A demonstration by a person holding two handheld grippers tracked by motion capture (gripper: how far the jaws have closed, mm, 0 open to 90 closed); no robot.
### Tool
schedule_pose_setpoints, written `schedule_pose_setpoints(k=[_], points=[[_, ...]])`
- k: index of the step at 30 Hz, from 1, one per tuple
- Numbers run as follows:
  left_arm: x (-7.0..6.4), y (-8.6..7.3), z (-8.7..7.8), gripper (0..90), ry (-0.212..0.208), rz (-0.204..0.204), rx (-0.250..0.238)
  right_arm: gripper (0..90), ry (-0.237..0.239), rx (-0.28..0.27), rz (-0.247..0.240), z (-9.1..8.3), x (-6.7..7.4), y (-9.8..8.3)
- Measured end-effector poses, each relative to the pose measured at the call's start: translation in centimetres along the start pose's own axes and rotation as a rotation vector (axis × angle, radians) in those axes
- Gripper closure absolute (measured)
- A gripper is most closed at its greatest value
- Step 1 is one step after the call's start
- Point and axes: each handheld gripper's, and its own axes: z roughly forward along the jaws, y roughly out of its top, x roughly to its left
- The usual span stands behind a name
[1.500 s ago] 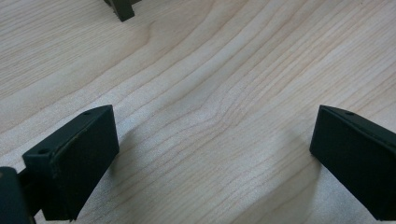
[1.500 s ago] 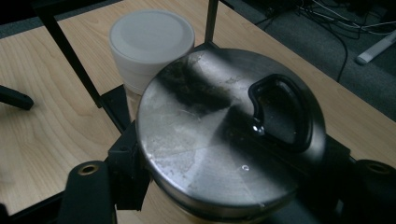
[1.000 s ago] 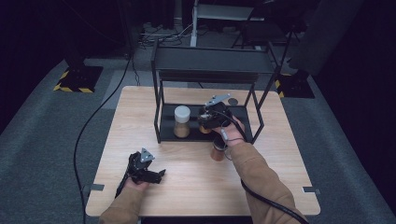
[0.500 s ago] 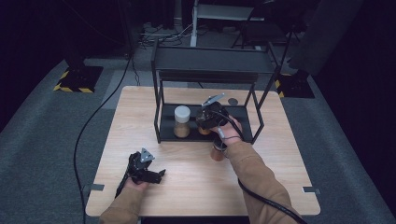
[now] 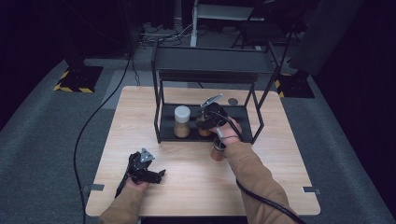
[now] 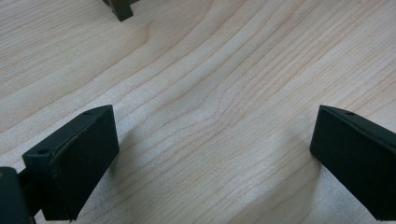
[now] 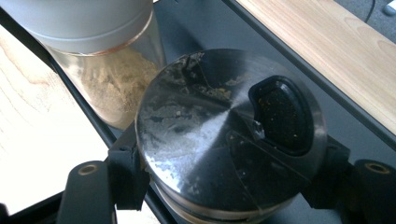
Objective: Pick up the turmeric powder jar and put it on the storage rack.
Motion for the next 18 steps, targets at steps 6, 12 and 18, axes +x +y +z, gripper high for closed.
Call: schedule_pose_setpoints(k=[6,12,18], points=[[0.0,0.0,0.0,0.7,0.0,0.0,0.0,31.3,0.003,0.002,0.013,0.17,-0.2,-0.14],[0.0,0.0,0.0,0.7,0.0,0.0,0.0,31.2,0.011,0.014,0.016,0.37,-0.44,-0.17],[0.0,0.0,0.0,0.7,0.0,0.0,0.0,31.2,0.019,0.001,0.039,0.47,-0.7,-0.62]])
